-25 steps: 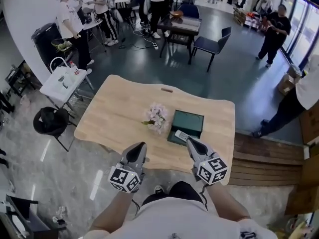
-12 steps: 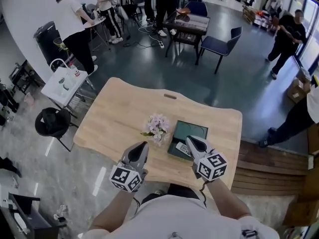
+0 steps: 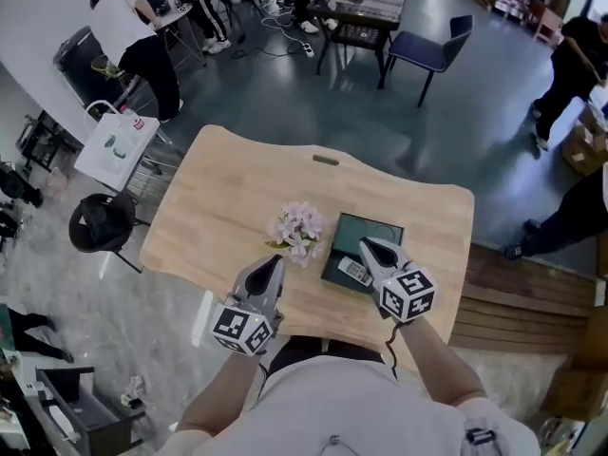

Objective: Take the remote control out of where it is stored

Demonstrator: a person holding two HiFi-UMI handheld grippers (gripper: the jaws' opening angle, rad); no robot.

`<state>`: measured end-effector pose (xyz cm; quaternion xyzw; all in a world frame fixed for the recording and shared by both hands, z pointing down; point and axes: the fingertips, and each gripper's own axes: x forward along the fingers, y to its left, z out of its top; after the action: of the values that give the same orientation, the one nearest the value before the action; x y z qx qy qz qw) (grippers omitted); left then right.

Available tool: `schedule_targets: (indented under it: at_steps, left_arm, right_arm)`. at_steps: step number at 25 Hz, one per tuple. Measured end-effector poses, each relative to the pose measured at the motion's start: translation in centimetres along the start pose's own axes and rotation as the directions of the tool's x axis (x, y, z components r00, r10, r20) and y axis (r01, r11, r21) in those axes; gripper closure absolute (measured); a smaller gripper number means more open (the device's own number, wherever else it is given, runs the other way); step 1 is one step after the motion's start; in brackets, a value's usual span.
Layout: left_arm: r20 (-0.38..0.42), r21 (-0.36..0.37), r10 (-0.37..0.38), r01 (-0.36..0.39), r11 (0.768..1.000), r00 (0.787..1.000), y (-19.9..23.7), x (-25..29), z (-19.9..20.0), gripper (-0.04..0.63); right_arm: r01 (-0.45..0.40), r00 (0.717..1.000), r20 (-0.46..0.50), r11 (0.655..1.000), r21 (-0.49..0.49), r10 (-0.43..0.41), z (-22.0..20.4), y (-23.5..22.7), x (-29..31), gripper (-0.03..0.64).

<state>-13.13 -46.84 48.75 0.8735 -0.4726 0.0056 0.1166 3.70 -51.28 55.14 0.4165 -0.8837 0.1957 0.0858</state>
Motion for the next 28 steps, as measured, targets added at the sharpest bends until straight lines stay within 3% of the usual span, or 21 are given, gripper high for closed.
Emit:
schedule_targets:
  at_steps: [4, 8, 10, 14, 22, 23, 26, 28]
  left_arm:
    - [-0.026, -0.016, -0.02, 0.02, 1.0, 0.999, 1.3, 1.3, -1.6, 0.595]
    - [-0.077, -0.033, -0.027, 0.024, 0.999, 0.997, 2.9, 1.8, -4.5, 0.595]
    - [-0.108, -0.043, -0.015, 0.01, 0.999, 0.994, 4.0, 1.5, -6.4, 0.595]
    - [-0.175, -0.091, 0.026, -0.042, 0.995, 0.984, 6.2, 0.1, -10.3, 0.595]
    - [-0.242, -0.167, 0.107, -0.15, 0.974, 0.964, 9.6, -2.2, -15.6, 0.595]
    - [-0.248, -0.175, 0.116, -0.163, 0.971, 0.962, 9.9, -2.4, -16.0, 0.595]
    - [-0.259, -0.195, 0.137, -0.191, 0.962, 0.956, 10.7, -2.9, -17.1, 0.595]
    - [-0.263, -0.203, 0.147, -0.204, 0.958, 0.954, 11.0, -3.1, -17.7, 0.595]
  right_arm:
    - [0.053, 0.982, -0.178, 0.996, -0.074, -0.065, -5.6, -3.0, 3.6, 0.589]
    - [0.035, 0.91, -0.41, 0.997, -0.075, -0.063, -14.2, -5.3, 6.9, 0.565]
    - [0.009, 0.852, -0.522, 0.996, -0.087, -0.053, -18.8, -6.1, 7.9, 0.494]
    - [-0.053, 0.702, -0.709, 0.987, -0.151, -0.071, -27.1, -7.6, 8.8, 0.419]
    - [-0.061, 0.427, -0.888, 0.974, -0.219, -0.172, -36.6, -10.9, 8.5, 0.326]
    - [-0.071, 0.422, -0.888, 0.97, -0.233, -0.182, -37.0, -10.9, 8.8, 0.333]
    - [-0.104, 0.447, -0.87, 0.955, -0.279, -0.206, -37.6, -10.6, 10.4, 0.299]
    - [-0.097, 0.439, -0.87, 0.951, -0.294, -0.224, -38.2, -10.9, 10.6, 0.293]
